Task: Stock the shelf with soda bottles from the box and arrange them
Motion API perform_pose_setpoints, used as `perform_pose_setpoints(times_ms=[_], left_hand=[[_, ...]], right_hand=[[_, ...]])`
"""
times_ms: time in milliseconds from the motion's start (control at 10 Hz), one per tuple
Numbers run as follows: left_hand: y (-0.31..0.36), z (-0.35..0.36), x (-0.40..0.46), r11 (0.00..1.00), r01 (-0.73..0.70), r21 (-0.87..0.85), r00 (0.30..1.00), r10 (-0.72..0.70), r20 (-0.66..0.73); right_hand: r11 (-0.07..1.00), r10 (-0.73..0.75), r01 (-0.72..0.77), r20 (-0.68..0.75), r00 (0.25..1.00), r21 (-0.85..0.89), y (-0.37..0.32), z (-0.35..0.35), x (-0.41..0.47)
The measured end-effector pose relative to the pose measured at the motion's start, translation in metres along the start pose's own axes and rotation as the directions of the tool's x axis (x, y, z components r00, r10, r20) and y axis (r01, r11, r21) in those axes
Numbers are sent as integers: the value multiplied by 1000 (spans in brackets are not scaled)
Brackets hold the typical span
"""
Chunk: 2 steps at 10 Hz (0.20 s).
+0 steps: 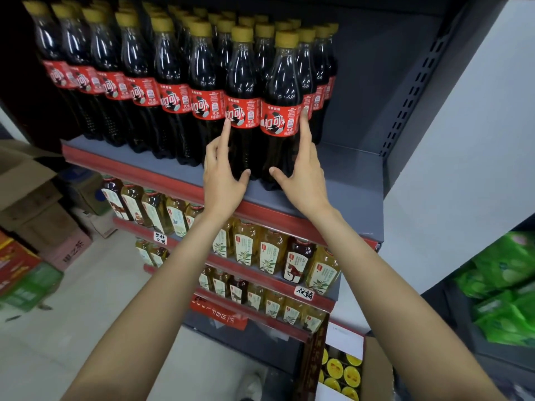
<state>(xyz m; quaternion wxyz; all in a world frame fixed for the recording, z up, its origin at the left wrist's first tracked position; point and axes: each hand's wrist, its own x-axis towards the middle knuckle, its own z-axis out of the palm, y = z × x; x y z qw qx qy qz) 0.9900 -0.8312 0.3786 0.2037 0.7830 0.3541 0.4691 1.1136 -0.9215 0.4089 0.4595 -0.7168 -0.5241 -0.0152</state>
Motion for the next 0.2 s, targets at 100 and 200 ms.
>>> perform_pose_setpoints(times_ms=[100, 200], left_hand=[[6, -10, -1, 996, 47, -82, 998, -43, 44], [15, -22, -2, 980, 147, -135, 989, -144, 33]], right_hand=[[999, 20, -18, -56, 998, 40, -4, 0, -5], [999, 14, -3, -206, 979, 51, -16, -5, -11]])
